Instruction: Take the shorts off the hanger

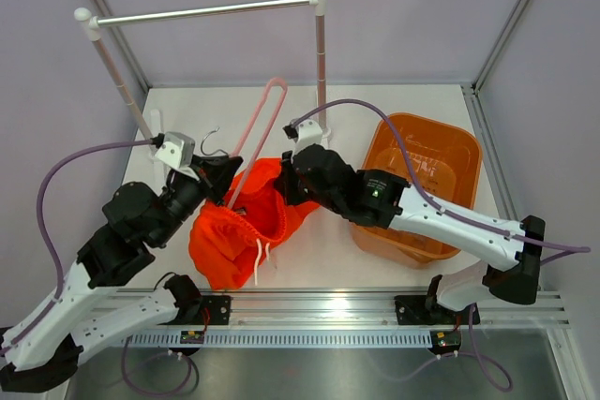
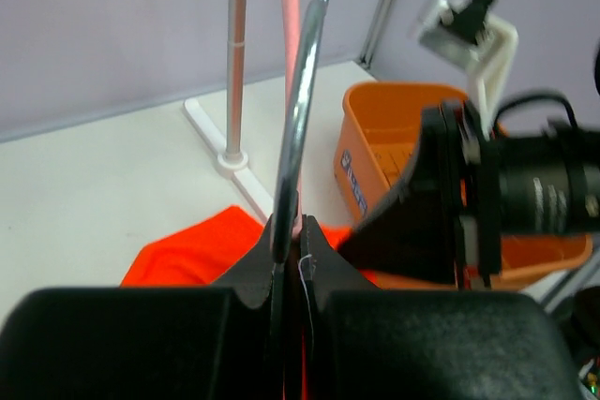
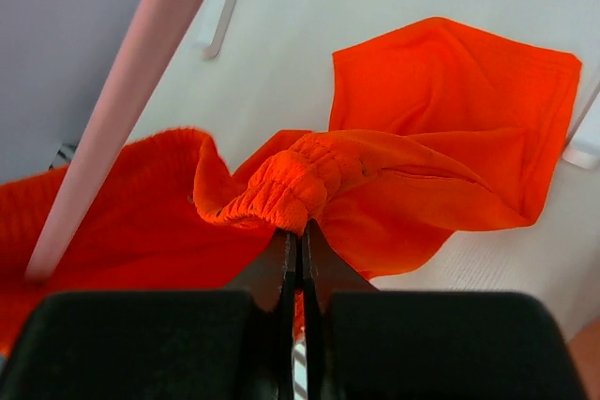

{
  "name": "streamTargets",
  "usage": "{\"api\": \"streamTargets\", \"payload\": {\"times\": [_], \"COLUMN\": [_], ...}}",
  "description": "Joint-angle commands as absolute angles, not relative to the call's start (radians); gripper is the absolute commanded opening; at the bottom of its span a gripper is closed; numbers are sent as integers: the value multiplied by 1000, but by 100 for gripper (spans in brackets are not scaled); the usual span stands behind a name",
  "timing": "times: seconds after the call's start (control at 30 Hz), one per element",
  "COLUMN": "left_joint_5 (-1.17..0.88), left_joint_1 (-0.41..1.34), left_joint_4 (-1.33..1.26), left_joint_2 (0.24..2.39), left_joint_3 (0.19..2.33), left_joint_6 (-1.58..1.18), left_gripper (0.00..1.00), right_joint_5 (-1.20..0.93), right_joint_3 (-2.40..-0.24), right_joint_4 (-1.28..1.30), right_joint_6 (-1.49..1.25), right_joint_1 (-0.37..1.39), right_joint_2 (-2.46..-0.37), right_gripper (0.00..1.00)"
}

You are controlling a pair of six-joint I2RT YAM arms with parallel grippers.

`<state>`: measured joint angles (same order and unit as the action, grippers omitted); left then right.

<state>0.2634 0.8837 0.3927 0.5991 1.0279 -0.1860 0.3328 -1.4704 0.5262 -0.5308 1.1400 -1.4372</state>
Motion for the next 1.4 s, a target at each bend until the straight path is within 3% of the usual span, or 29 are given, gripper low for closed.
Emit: {"api": "streamTargets", "payload": {"times": [0.0, 0.4, 0.87, 1.2, 1.37], "left_joint_5": [350, 524, 682, 764, 807], "left_joint_1": [887, 887, 865, 839, 824], "left_joint_4": [64, -339, -546, -207, -369], "left_joint_2": [656, 749, 759, 796, 743], "left_joint_3": [1052, 960, 965, 1138, 1056], "left_joint_6": [-207, -219, -107, -69, -6], "left_gripper": [0, 0, 0, 0, 0], "right_joint_5": [397, 476, 500, 816, 756], "right_joint_3": [-1551, -1635, -1747, -1871, -1921], "right_joint_4": [547, 629, 756, 876, 873], "right_joint_6": [-500, -453, -414, -402, -354], "right_joint_1": [1196, 1388, 1544, 1552, 1552], "right_joint_2": [-1413, -1384, -1468, -1416, -1384], "right_gripper": [0, 0, 0, 0, 0]}}
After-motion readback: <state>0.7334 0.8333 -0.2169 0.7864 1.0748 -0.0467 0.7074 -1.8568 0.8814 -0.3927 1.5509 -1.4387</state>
